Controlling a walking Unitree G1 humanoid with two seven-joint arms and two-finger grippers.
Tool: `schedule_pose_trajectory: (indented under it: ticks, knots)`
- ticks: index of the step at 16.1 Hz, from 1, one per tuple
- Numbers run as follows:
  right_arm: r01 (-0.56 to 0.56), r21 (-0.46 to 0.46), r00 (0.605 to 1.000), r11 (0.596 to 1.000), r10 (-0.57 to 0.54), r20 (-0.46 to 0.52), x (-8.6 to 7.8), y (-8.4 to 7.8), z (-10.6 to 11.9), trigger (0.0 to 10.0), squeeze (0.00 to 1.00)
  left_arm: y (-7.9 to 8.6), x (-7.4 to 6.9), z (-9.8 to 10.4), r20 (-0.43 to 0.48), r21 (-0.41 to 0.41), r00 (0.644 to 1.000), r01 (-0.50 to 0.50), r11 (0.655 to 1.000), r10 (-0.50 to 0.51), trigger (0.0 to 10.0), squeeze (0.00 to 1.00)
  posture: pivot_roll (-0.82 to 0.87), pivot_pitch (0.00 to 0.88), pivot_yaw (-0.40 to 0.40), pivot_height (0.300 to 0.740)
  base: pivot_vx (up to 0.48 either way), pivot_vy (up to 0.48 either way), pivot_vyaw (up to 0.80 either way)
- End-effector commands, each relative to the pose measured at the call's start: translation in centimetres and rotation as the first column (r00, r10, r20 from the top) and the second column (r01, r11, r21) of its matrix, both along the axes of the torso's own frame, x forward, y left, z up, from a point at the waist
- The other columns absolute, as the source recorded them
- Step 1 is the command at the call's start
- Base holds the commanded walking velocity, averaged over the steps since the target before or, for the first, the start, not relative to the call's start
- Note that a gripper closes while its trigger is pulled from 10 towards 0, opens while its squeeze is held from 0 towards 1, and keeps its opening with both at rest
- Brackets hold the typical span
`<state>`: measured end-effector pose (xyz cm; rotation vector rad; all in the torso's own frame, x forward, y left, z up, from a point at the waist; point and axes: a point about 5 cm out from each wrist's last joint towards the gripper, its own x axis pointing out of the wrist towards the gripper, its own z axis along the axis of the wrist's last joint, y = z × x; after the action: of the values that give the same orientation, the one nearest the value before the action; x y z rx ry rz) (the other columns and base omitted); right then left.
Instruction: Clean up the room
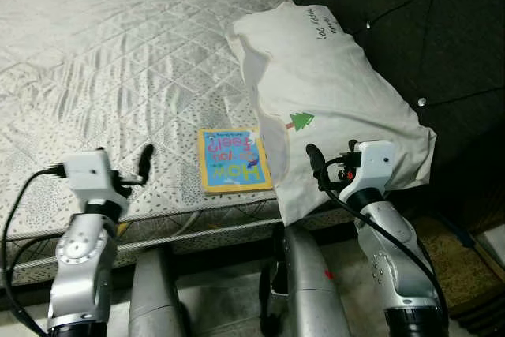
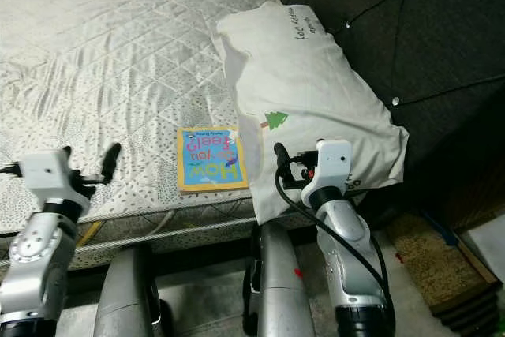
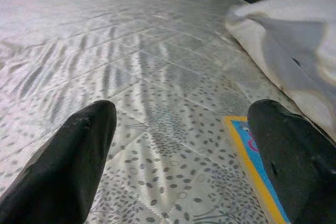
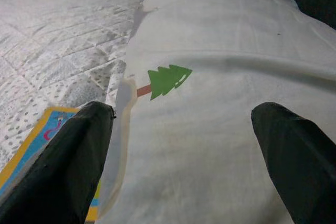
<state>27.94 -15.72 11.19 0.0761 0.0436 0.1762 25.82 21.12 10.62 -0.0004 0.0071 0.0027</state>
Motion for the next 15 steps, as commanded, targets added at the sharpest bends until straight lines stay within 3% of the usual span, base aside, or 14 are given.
schedule_pose_trajectory:
  ticks: [1,11,15]
  knots:
    - [0.007,0.016,1.000,1.000,-0.008,0.021,0.3,0.0,0.3,10.0,0.00,-0.6,0.2,0.6,0.020,0.038,0.999,0.029,0.999,-0.030,10.0,0.00,-0.01,0.062,-0.036,0.603,0.000,0.000,0.00]
    - [0.025,0.006,0.998,1.000,-0.025,0.056,0.8,0.1,0.3,10.0,0.00,-2.3,0.4,0.6,0.032,0.070,0.998,0.048,0.996,-0.050,10.0,0.00,0.00,0.030,-0.032,0.738,0.000,0.000,0.00]
    - [0.027,0.000,0.998,1.000,-0.027,0.054,0.7,0.1,0.1,10.0,0.00,-2.2,0.8,0.7,0.032,0.084,0.998,0.053,0.995,-0.056,10.0,0.00,0.00,0.024,-0.030,0.740,0.000,0.000,0.00]
